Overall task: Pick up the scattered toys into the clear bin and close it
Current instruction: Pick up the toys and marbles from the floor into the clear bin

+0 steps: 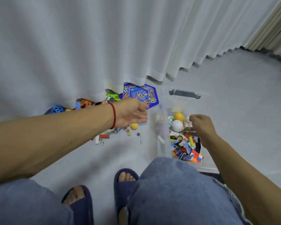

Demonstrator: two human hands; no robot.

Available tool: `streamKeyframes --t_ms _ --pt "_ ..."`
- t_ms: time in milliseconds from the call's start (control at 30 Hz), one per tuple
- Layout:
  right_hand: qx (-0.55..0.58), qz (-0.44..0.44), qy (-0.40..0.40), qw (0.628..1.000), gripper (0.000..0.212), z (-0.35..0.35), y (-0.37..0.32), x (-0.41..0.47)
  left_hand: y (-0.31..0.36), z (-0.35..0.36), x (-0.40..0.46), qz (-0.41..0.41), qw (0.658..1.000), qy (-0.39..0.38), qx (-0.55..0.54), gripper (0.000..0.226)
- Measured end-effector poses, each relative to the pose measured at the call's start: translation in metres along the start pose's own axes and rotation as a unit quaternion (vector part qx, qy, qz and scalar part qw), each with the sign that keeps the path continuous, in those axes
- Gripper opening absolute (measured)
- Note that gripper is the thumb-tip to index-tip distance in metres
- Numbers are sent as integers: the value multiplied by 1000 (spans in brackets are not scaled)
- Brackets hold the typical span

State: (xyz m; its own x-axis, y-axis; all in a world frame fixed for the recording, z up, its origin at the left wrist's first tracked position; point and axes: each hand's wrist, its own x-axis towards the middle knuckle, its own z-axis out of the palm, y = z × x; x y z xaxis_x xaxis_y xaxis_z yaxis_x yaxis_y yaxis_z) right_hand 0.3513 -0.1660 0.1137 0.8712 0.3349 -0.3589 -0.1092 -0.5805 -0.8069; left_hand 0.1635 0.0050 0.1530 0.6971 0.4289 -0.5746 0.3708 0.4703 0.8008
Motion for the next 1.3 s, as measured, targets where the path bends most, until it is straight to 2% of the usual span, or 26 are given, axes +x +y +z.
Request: streamKeyframes --t_ms 100,200,267,333,433,500,567,800,900,967,1100,1167,1233,1300 --pt "-12 -141 -68 988 21 42 -13 -19 -14 -36 -3 18 998 56 34 34" --pt "-85 -243 -152 954 19 104 -20 -39 -37 -70 -2 34 992 109 55 21" --pt "-166 -232 -181 941 16 152 -1 -30 -63 -97 6 14 983 152 104 19" --pt "-261 -174 -176 933 25 194 33 -11 -94 -122 16 -12 971 198 133 20" --pt "-332 -94 -106 933 35 226 90 18 -141 -147 30 -62 964 244 82 18" --pt "-366 -106 -37 924 35 236 118 37 -167 -154 40 -94 962 253 37 17" --pt "-376 -149 -2 915 32 247 134 54 -188 -156 50 -118 963 241 -4 18" --pt "-339 -297 11 893 14 256 160 75 -218 -150 75 -124 973 181 -77 21" --pt "-281 -233 19 931 13 263 158 73 -216 -144 82 -111 973 161 -122 22" --pt "-272 -206 16 940 16 268 153 68 -214 -139 86 -108 972 170 -121 16" --pt "-222 -226 -57 947 19 273 125 36 -212 -133 91 -112 966 166 -161 24" --pt "-180 -267 -137 937 20 279 107 2 -210 -134 89 -143 943 125 -274 38" --pt "-201 -324 -240 893 22 288 94 -31 -208 -136 88 -147 904 77 -395 51" --pt "-248 -382 -280 845 25 296 89 -44 -209 -139 91 -124 884 63 -446 48"
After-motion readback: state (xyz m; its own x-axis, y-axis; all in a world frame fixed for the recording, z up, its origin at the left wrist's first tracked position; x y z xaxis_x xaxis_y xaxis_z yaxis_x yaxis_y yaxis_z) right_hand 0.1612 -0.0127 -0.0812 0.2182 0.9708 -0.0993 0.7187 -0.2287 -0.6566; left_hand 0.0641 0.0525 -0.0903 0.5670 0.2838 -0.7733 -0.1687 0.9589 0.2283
